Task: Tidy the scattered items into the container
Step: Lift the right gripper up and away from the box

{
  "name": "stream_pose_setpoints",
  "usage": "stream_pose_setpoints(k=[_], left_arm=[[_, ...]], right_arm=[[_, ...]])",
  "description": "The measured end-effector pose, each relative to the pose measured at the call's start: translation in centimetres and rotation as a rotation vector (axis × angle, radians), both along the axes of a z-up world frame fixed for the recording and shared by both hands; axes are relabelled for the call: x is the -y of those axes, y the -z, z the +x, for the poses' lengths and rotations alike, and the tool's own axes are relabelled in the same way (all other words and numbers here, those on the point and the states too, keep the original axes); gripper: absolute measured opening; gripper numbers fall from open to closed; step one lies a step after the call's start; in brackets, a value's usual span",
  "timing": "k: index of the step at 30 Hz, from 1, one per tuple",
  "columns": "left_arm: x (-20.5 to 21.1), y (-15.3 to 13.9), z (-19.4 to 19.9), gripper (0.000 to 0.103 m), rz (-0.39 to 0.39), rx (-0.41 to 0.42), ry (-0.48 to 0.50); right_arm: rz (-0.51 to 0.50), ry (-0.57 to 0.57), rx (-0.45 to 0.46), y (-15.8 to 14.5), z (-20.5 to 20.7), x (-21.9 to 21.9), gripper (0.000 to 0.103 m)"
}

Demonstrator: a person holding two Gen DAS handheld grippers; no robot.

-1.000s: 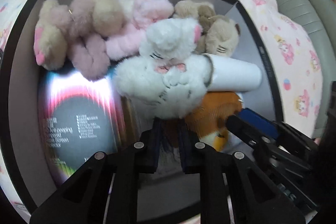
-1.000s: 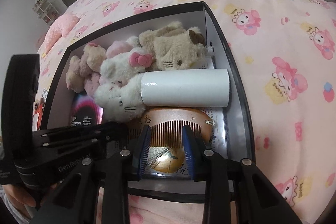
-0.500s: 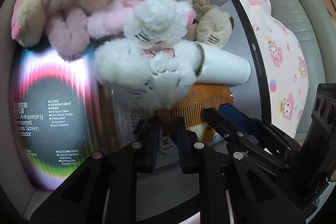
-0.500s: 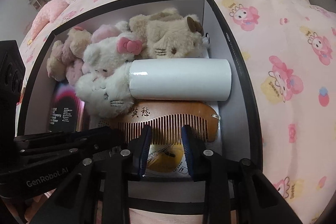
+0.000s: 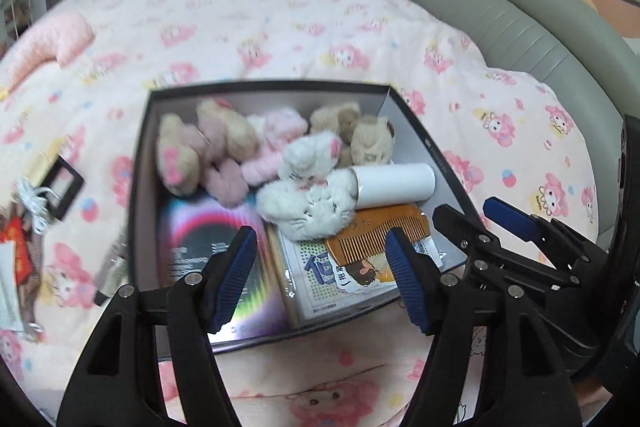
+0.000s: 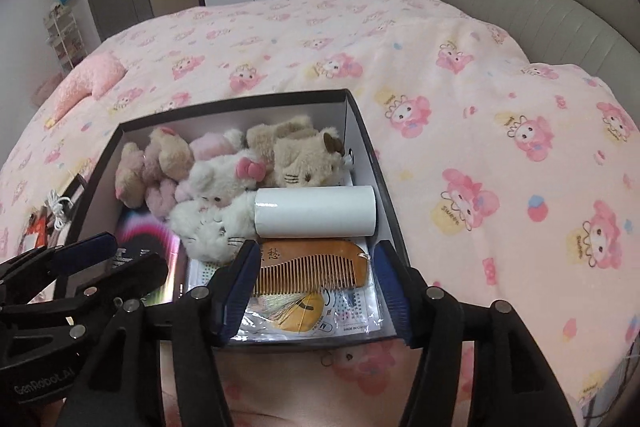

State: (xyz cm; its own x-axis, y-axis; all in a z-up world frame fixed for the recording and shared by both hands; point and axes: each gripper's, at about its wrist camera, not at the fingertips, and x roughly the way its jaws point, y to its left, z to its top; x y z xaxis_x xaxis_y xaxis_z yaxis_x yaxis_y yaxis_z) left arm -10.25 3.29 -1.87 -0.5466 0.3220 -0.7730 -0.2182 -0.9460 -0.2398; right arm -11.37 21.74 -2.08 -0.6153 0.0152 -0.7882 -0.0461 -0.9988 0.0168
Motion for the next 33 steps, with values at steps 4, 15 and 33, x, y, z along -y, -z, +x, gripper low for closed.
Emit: stream_pose_setpoints(k=[4,15,33], left_arm=[[-0.7,-1.5,0.8,0.068,-0.014,-0.046,-0.003],[1.9,-4.8,7.3,0.068,-0.044,-0.098,-0.021],[9.6,-7.5,12.3,0.063,-0.100,-0.128,-0.169]], right_arm=[[-0.010,0.003,-0.045,-1.8,2.2,1.2,0.055],[-0.037,-0.029,-0.064,-4.1,8.2,4.3,0.055],[-0.012,-0.189,-0.099,-6.6,10.5,12.5,0.055]])
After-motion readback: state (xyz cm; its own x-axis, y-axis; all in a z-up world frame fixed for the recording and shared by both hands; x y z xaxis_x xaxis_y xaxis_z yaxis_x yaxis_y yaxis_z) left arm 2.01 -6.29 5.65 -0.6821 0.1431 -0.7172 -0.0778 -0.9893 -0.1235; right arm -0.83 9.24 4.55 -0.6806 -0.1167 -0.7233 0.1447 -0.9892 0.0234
